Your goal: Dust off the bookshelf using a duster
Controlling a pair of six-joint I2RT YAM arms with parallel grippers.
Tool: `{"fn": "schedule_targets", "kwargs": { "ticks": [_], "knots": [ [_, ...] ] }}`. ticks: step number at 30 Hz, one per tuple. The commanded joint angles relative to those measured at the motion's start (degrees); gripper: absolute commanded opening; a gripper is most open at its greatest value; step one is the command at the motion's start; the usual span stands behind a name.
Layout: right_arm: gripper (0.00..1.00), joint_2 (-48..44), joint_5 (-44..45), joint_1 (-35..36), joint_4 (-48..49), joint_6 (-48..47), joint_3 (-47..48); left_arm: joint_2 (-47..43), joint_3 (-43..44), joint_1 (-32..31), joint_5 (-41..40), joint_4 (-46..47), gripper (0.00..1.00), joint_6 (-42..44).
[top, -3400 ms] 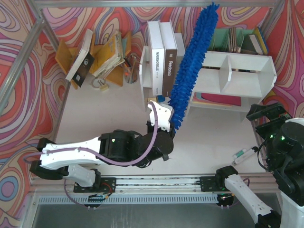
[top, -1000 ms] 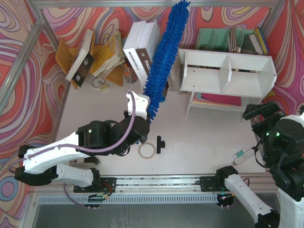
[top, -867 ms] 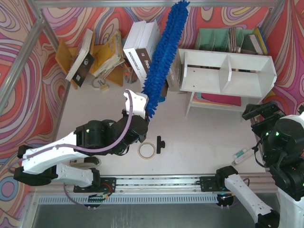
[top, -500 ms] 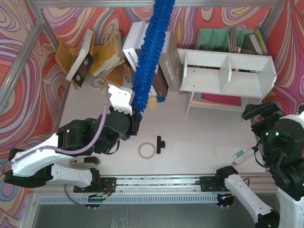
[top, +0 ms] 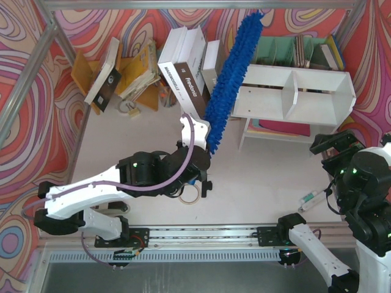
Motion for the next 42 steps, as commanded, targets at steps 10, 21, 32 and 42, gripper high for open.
{"fn": "schedule_targets", "kwargs": {
  "ticks": [10,21,32,42],
  "knots": [
    [0.94,-0.77,1.28,0.37,1.16,-0.16,-1.15,5.78,0.33,-0.06,-0.80,-0.79,0.00,-15.52],
    [0.94,-1.03,1.08,0.35,0.97,-0.08,-1.29,7.71,3.84,-0.13,0.57,-0.59,0.00,-12.65],
    [0.94,-1.14,1.24,0.36,0.62,0.23,-1.06,4.01,6.78,-0.22,-5.05,-1.70,0.00,-8.19],
    [0.94,-0.93,0.48,0.40,0.84,0.28,-1.26,3.82,-0.42,-0.24,-1.64,1.63,0.00,-11.86]
  ]
}}
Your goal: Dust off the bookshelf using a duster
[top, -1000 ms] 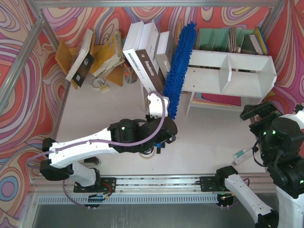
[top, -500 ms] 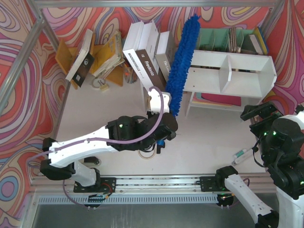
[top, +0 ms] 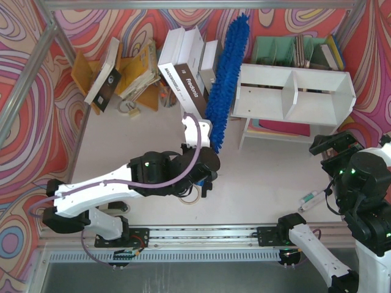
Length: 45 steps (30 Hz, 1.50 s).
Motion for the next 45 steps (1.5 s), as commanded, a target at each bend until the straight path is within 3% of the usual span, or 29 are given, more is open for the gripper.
{"fn": "schedule_targets", "kwargs": {
  "ticks": [1,18,31,45],
  "knots": [
    [0.94,-0.46,0.37,0.39,0.78,0.32,-0.19,0.13,-3.55,-0.20,0.62,3.02,0.00,-1.98],
    [0.94,0.06,-0.12,0.39,1.13,-0.18,1.08,0.16,1.80,-0.22,-0.55,3.80,0.00,3.98],
    [0.94,1.12,-0.85,0.41,2.45,-0.27,0.53,-0.46,-8.12,-0.10,1.73,6.24,0.00,-2.00],
    [0.94,0.44,-1.83,0.33,1.79,0.16,-0.49,-1.52,-1.98,-0.09,-1.20,4.47,0.00,2.47]
  ]
}}
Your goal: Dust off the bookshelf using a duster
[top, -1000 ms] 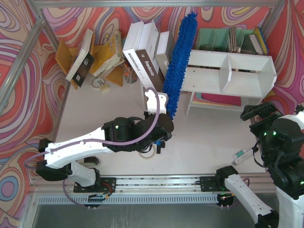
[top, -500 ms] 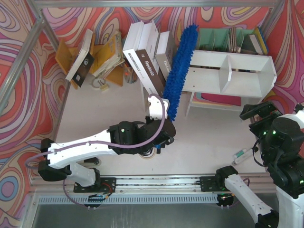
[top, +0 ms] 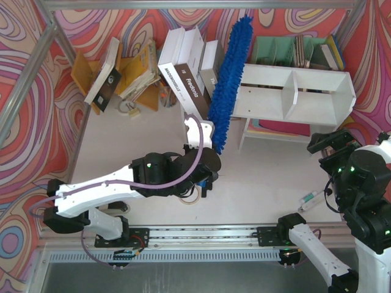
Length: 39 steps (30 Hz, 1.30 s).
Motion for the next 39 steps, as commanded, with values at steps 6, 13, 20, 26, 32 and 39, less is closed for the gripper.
{"fn": "schedule_targets", "kwargs": {
  "ticks": [6,13,20,26,32,39],
  "knots": [
    [0.94,-0.31,0.47,0.34,0.52,-0.08,-0.83,-2.43,-3.91,0.00,-2.64,2.03,0.00,-1.34],
    [0.94,-0.15,-0.22,0.33,1.24,0.20,-1.53,-1.76,-6.94,0.01,0.37,2.63,0.00,-4.27],
    [0.94,-0.63,-0.57,0.33,0.93,0.42,-1.78,-1.35,-0.92,0.00,-1.39,1.21,0.00,-0.34],
    [0.94,-0.85,-0.37,0.29,0.41,0.44,-1.37,-2.65,2.05,-0.01,-2.75,1.76,0.00,2.40],
    [0.94,-0.71,-0.51,0.37,0.54,0.58,-1.69,-2.83,-0.31,0.01,-2.29,2.34,0.00,1.09],
    [0.94,-0.38,-0.89,0.37,0.78,0.46,-1.46,-1.94,-5.81,0.00,0.47,3.48,0.00,-2.68]
  ]
}}
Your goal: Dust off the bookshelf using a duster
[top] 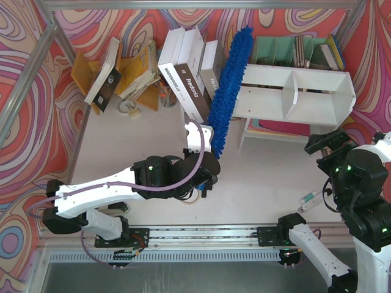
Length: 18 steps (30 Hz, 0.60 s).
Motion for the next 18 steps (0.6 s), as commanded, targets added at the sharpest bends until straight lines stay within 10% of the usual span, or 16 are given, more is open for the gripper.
{"fn": "schedule_targets", "kwargs": {
  "ticks": [1,18],
  "knots": [
    [0.94,-0.02,0.09,0.35,0.73,0.29,0.09,0.07,-2.73,-0.04,0.63,2.44,0.00,-2.53],
    [0.94,0.37,0.27,0.30,1.24,-0.34,0.49,0.16,12.07,0.00,-4.11,-0.71,0.00,5.69]
  ]
}}
